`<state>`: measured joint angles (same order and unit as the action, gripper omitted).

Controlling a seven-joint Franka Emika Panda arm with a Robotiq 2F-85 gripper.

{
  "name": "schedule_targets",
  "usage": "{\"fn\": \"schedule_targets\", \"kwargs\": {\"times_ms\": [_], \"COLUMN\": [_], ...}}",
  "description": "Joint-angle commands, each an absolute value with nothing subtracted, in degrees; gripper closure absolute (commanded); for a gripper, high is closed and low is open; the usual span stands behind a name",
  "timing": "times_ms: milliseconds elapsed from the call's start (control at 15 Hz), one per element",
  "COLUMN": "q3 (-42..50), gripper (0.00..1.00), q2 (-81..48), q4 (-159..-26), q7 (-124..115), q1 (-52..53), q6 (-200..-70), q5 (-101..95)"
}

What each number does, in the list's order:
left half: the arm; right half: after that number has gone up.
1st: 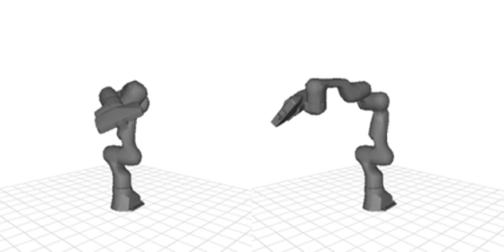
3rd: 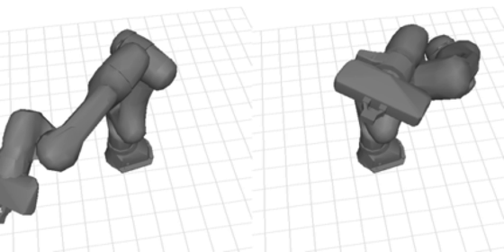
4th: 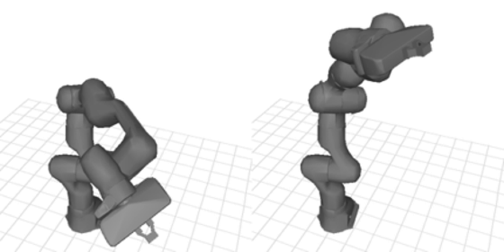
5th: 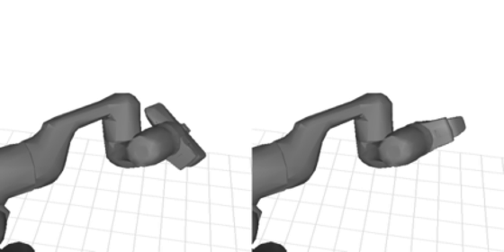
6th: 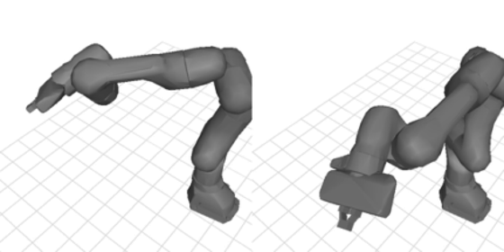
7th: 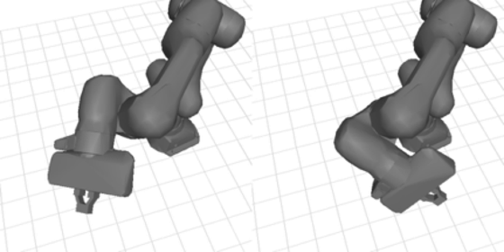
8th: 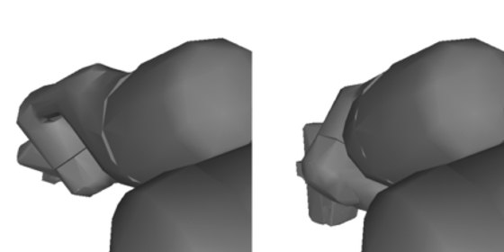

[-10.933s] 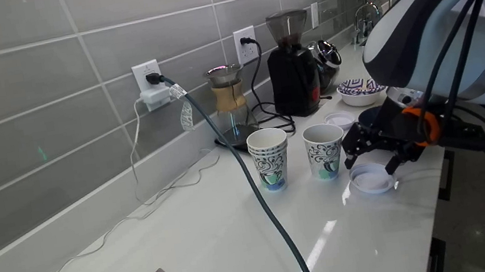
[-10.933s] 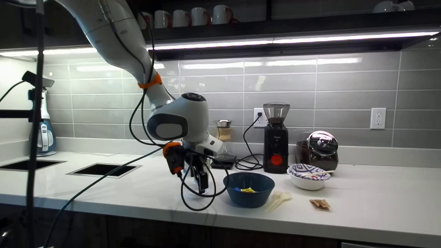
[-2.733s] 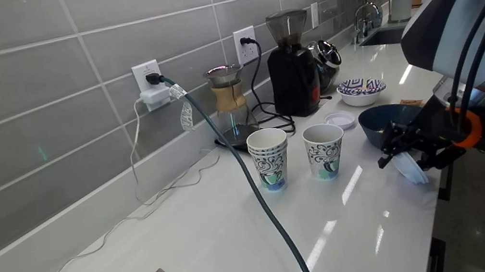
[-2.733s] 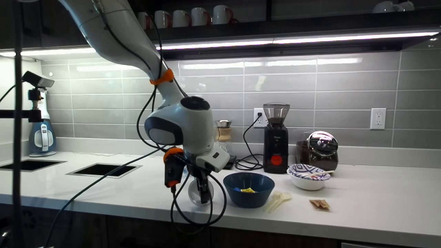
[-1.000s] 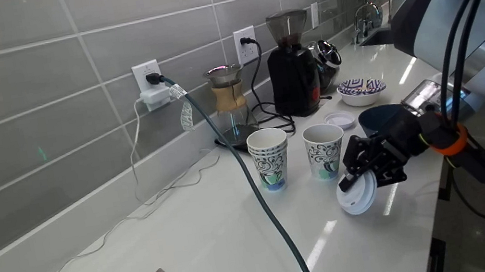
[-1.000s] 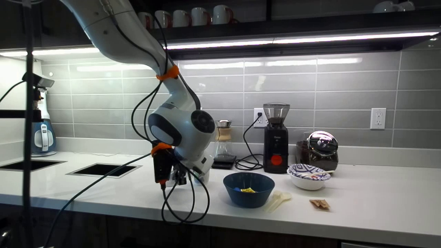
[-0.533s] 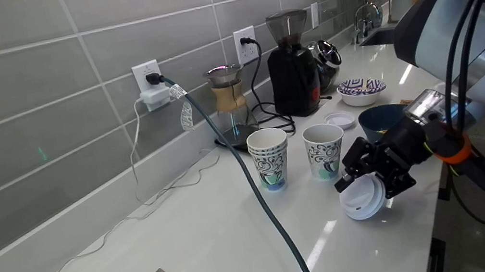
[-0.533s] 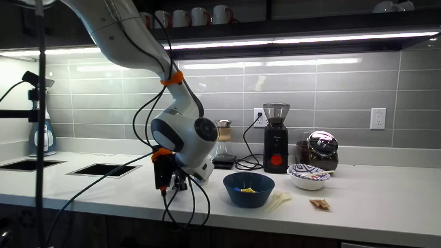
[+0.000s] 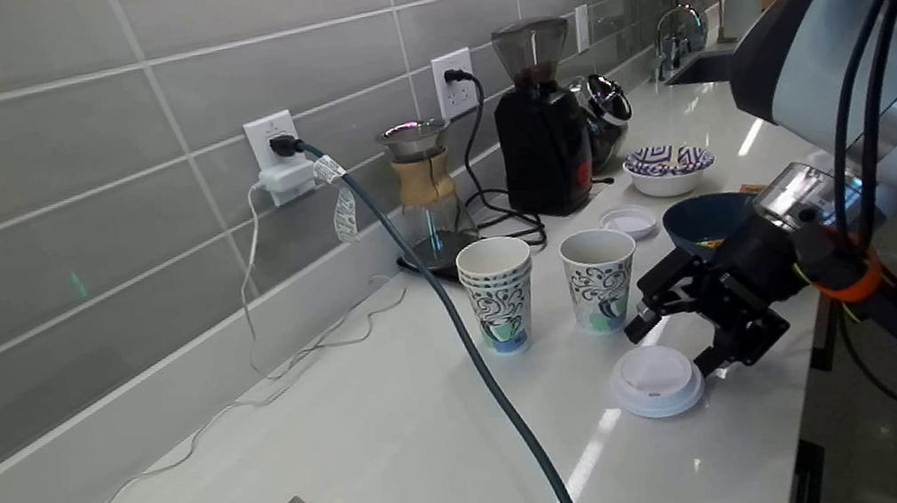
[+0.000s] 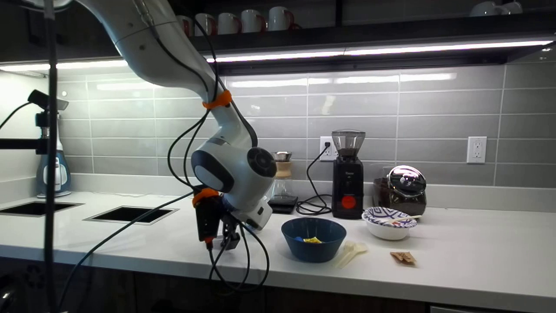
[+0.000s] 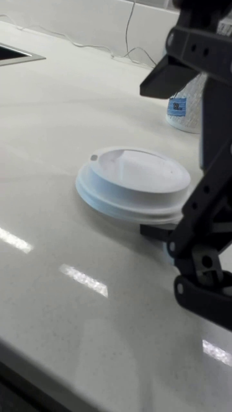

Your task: Turn the white lid on the counter

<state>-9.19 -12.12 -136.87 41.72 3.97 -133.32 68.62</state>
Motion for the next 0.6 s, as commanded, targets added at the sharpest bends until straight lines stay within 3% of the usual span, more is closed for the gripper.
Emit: {"fn": "schedule_targets", "kwargs": {"times_ms": [0,533], "q3": [-7.73,-8.99], "gripper": [0.00,0.00], "q2": [-9.41,3.09], "q4": [-137.57,-139.62], "q7": [35.42,11.52], "q1": [6.30,9.56], "q6": [-137.19,-138.65], "q5": [60.10,29.11]}}
